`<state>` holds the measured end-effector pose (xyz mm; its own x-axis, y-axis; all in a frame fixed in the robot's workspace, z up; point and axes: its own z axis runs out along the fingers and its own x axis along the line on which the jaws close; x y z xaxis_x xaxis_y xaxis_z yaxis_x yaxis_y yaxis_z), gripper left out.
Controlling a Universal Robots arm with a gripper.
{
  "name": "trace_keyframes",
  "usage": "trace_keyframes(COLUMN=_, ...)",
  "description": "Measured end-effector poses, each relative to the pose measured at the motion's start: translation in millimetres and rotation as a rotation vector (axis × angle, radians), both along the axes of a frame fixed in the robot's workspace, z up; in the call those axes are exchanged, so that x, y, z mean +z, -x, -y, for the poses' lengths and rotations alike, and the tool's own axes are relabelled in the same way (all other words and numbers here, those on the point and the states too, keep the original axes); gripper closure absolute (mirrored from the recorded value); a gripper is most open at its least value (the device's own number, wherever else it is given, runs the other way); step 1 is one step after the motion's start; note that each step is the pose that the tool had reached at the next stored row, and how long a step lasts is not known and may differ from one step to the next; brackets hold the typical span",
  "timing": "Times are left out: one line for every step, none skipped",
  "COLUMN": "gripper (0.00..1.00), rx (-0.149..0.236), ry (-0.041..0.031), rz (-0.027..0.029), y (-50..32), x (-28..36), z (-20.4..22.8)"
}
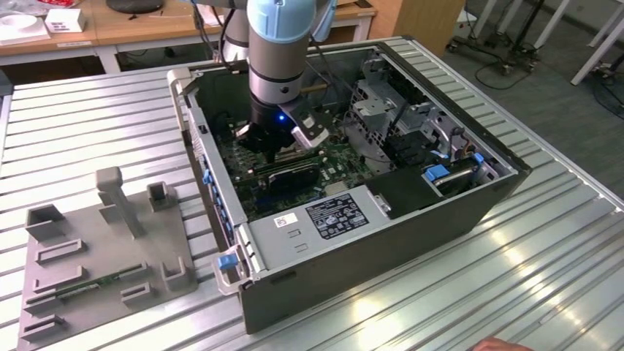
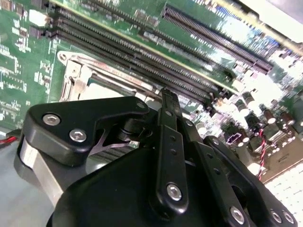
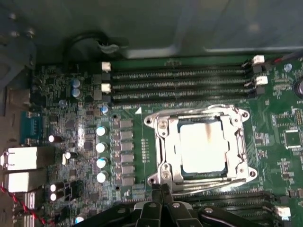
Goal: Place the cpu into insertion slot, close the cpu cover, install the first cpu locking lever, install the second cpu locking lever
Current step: 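Install the second cpu locking lever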
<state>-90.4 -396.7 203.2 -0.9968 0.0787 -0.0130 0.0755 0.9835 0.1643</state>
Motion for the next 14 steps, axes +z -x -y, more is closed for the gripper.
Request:
trace_keyframes(gripper=0.89, rx=0.000, ry=-0.0077, rz=0.0000, y=0.0, x=0.0, z=0.1)
trace_keyframes(gripper=0.89, rx=0.000, ry=-0.0127, rz=0.0000, y=0.0, x=0.0, z=0.2)
trace_keyframes(gripper=0.89, rx=0.000, ry=-0.0141, rz=0.0001, y=0.1, x=0.0, z=0.2)
trace_keyframes(gripper=0.89, rx=0.000, ry=-0.0143, rz=0.0001, y=0.1, x=0.0, z=0.2)
trace_keyframes(gripper=0.89, rx=0.000, ry=-0.0146, rz=0.0001, y=0.0, x=-0.3, z=0.3)
trace_keyframes(gripper=0.89, rx=0.000, ry=-0.0146, rz=0.0001, y=0.0, x=-0.5, z=0.6)
trace_keyframes(gripper=0.89, rx=0.000, ry=-0.0145, rz=0.0000, y=0.0, x=-1.1, z=1.1)
trace_keyframes(gripper=0.89, rx=0.000, ry=-0.0144, rz=-0.0001, y=0.0, x=-2.0, z=1.8)
trace_keyframes(gripper=0.89, rx=0.000, ry=-0.0146, rz=-0.0001, y=0.0, x=-2.9, z=2.6)
trace_keyframes(gripper=0.89, rx=0.000, ry=-0.0151, rz=0.0000, y=0.0, x=-3.9, z=3.3)
trace_keyframes(gripper=0.89, rx=0.000, ry=-0.0157, rz=0.0001, y=0.0, x=-4.4, z=3.8)
trace_keyframes(gripper=0.89, rx=0.000, ry=-0.0170, rz=-0.0001, y=0.1, x=-4.7, z=4.0)
trace_keyframes(gripper=0.89, rx=0.000, ry=-0.0192, rz=-0.0001, y=0.1, x=-4.8, z=4.2)
trace_keyframes(gripper=0.89, rx=0.000, ry=-0.0217, rz=-0.0001, y=0.0, x=-4.8, z=4.3)
